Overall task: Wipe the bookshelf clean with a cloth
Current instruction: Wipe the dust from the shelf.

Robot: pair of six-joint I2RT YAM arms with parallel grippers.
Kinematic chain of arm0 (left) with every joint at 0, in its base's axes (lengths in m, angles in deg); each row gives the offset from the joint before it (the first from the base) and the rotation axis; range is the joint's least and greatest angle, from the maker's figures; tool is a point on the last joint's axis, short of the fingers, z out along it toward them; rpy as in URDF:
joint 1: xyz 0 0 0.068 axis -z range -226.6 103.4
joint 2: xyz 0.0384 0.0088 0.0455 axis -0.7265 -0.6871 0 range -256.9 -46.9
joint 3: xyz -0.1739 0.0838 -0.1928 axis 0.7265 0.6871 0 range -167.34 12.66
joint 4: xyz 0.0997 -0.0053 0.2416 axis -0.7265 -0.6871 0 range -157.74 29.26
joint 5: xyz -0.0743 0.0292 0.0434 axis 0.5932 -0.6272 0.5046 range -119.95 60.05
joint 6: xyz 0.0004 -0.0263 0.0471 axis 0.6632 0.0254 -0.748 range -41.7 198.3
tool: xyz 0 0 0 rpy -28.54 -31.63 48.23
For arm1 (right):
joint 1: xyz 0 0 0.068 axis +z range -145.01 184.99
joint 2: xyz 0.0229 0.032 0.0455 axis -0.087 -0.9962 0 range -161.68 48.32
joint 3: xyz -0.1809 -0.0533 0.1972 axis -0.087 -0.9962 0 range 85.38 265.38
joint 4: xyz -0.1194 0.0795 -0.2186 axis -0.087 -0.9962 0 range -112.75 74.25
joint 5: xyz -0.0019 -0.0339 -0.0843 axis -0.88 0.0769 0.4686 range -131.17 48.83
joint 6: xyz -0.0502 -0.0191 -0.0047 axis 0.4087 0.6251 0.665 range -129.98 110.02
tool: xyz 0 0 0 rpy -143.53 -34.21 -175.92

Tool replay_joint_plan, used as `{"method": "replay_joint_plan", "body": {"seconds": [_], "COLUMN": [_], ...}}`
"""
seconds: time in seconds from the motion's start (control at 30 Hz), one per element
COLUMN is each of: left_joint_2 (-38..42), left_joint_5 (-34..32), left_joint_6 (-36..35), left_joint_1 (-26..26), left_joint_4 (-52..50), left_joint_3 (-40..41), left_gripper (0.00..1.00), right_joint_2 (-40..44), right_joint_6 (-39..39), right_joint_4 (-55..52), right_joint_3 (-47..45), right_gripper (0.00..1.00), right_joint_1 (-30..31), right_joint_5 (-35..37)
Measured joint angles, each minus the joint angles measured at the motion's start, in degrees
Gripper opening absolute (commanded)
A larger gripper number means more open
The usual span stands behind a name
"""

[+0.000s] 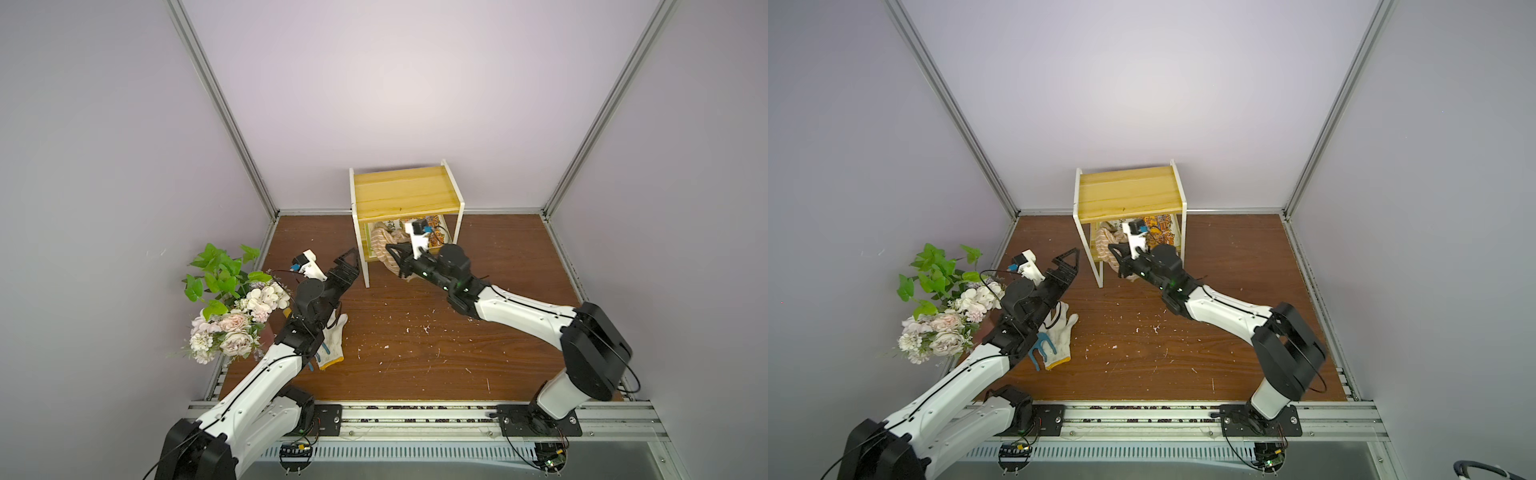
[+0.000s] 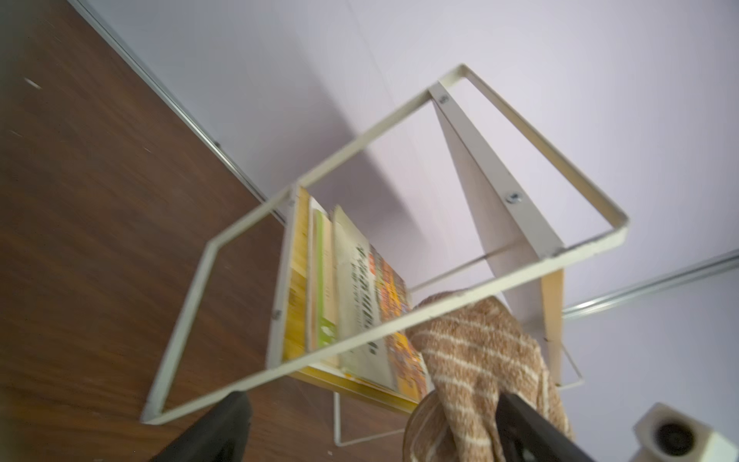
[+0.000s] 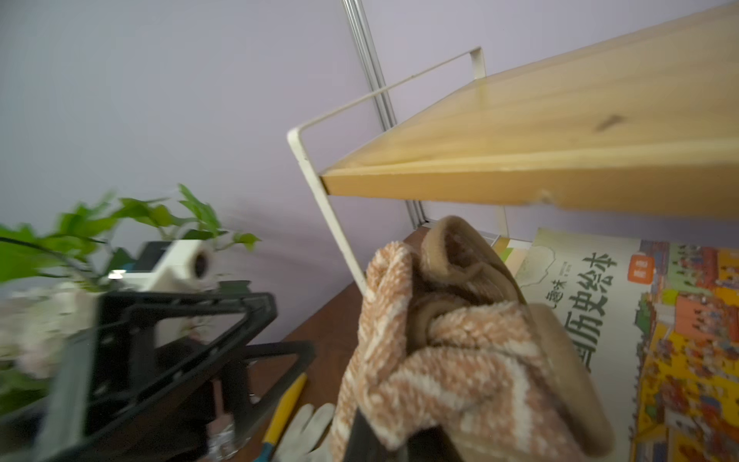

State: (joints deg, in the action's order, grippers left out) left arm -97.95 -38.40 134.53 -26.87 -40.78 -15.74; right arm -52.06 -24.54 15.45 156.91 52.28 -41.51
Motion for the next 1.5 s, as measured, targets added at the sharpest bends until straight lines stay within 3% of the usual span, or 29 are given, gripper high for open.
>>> {"method": "replay_joint_plan", "body": {"seconds": [0.1, 0.17, 0.23, 0.37, 0.5, 0.73, 0.77, 0.9, 0.97, 1.13, 1.3, 1.5], "left_joint_2": [-1.3, -3.3, -5.5, -10.4, -14.3, -17.3, -17.4, -17.5, -17.5, -17.6, -19.9, -28.9], "left_joint_5": [-2.7, -2.4, -1.5, 1.9, 6.4, 11.4, 11.9, 14.7, 17.4, 20.6, 20.2, 22.9], "left_joint_6": [-3.0, -4.5, -6.0, -9.0, -11.2, -12.4, -12.6, -14.0, -15.0, -16.5, -16.1, -9.5], "left_joint_1": [-1.3, -1.6, -1.7, -1.7, -1.8, -1.9, -1.9, -1.9, -1.9, 1.1, 9.2, 12.1], "left_joint_4": [-4.3, -5.0, -4.9, -4.9, -3.7, -0.5, -0.4, 0.1, 0.8, 2.8, 4.3, 11.2], "left_joint_3": [0.0, 0.0, -0.1, -2.3, -5.7, -7.6, -7.6, -7.6, -7.6, -7.6, -7.6, -9.7], "left_gripper": [0.98, 0.98, 0.98, 0.98, 0.98, 0.99, 1.00, 0.87, 0.82, 0.82, 0.80, 0.76], "right_joint_2": [-8.4, -10.3, -8.6, 3.3, 10.5, 8.9, 9.5, 16.2, 22.5, 32.6, 29.8, 26.2], "right_joint_6": [4.9, 7.1, 8.7, 11.0, 14.6, 15.8, 16.1, 18.0, 18.1, 14.6, 11.0, 7.0], "right_joint_4": [-7.3, -10.5, -10.6, -11.5, -11.1, -7.3, -7.0, -7.5, -8.2, -7.3, -9.1, -9.0], "right_joint_3": [8.6, 8.2, 3.0, -9.9, -16.7, -16.9, -17.3, -22.0, -26.0, -34.2, -33.0, -30.6], "right_gripper": [0.00, 0.00, 0.00, 0.00, 0.00, 0.00, 0.00, 0.00, 0.00, 0.00, 0.00, 0.00], "right_joint_1": [2.6, 3.4, 3.0, -0.8, -5.0, -4.2, -4.2, -6.4, -9.8, -20.3, -22.0, -21.8], "right_joint_5": [9.3, 15.1, 19.0, 22.5, 16.6, 2.4, 1.9, -0.4, -1.0, -2.3, -1.9, -0.6]}}
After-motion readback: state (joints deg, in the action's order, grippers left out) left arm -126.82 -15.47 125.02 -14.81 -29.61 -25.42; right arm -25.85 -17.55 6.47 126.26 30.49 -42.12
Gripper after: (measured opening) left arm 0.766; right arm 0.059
